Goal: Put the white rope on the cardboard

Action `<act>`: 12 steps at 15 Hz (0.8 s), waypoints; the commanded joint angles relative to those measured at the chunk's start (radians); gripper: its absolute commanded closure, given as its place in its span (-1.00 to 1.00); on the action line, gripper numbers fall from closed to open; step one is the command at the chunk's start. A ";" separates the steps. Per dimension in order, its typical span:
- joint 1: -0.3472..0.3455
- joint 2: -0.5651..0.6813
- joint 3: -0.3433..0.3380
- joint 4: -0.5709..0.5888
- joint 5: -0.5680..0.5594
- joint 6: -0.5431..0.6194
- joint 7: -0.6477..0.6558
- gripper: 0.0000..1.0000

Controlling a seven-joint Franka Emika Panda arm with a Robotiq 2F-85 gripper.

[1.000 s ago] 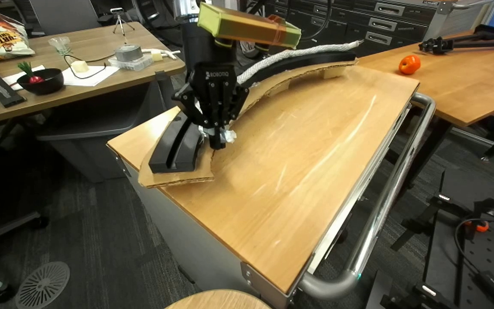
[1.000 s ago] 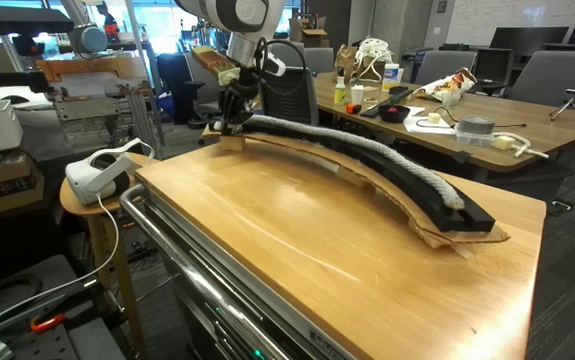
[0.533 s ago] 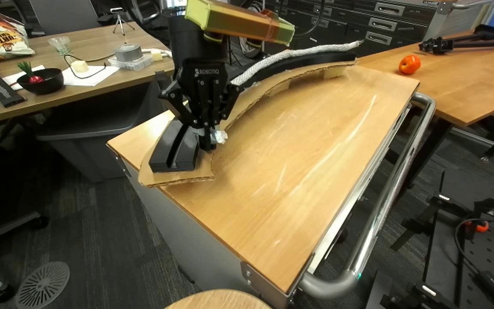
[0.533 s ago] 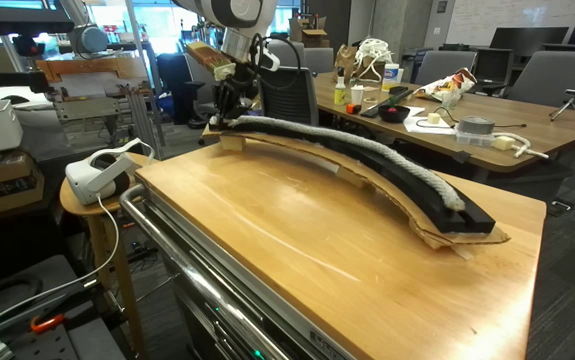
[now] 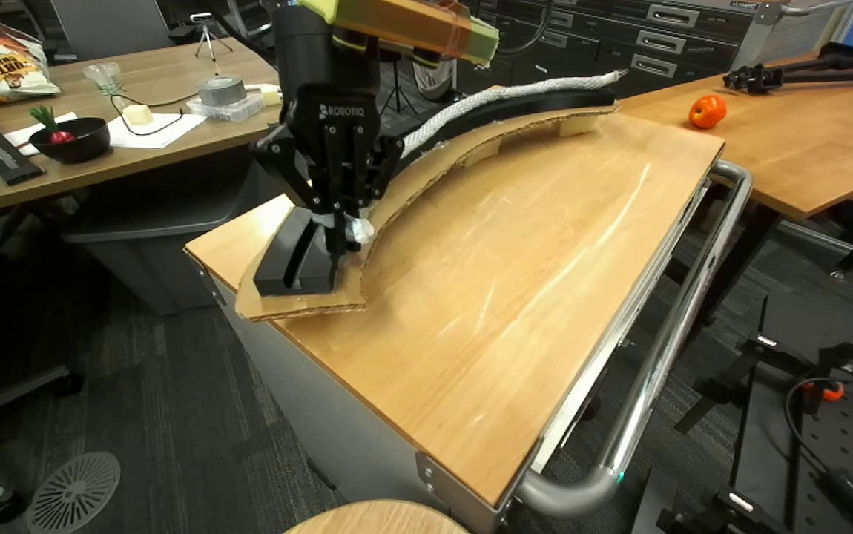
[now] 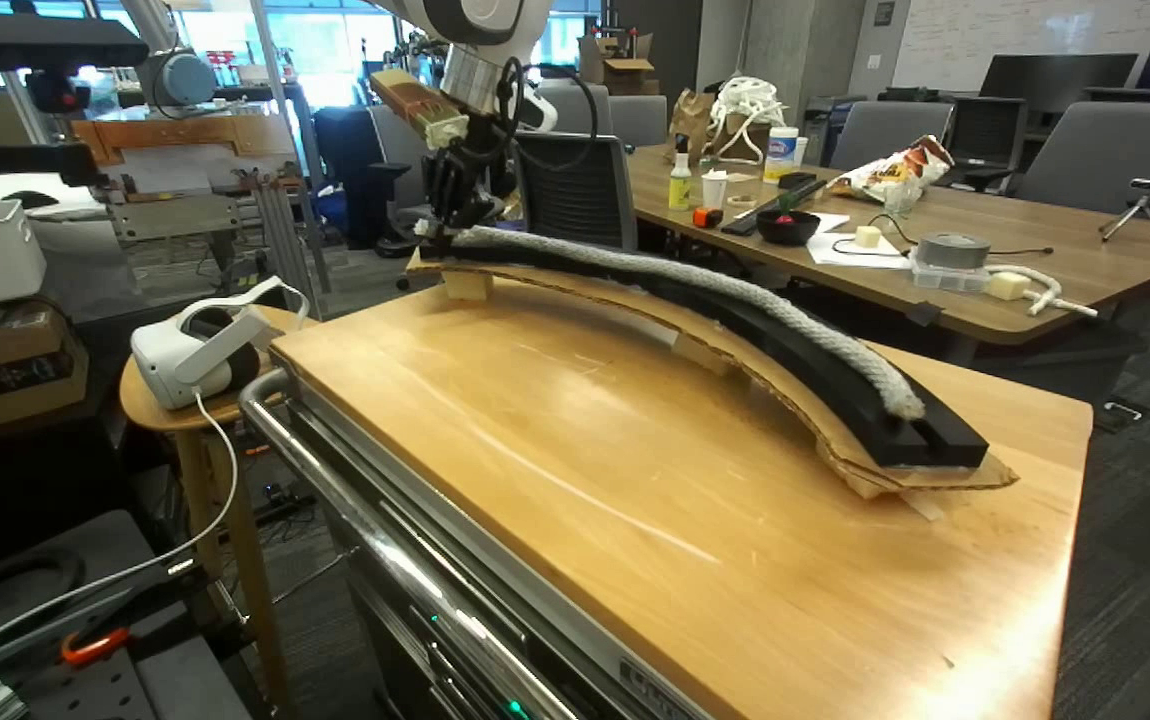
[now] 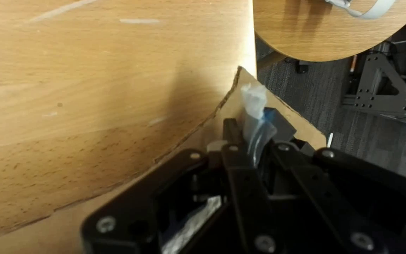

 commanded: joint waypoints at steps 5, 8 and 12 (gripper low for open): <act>0.014 0.044 -0.008 0.085 -0.001 -0.018 0.084 0.91; 0.015 0.050 -0.008 0.101 0.001 -0.025 0.107 0.88; 0.010 0.035 -0.002 0.098 0.012 -0.018 0.092 0.89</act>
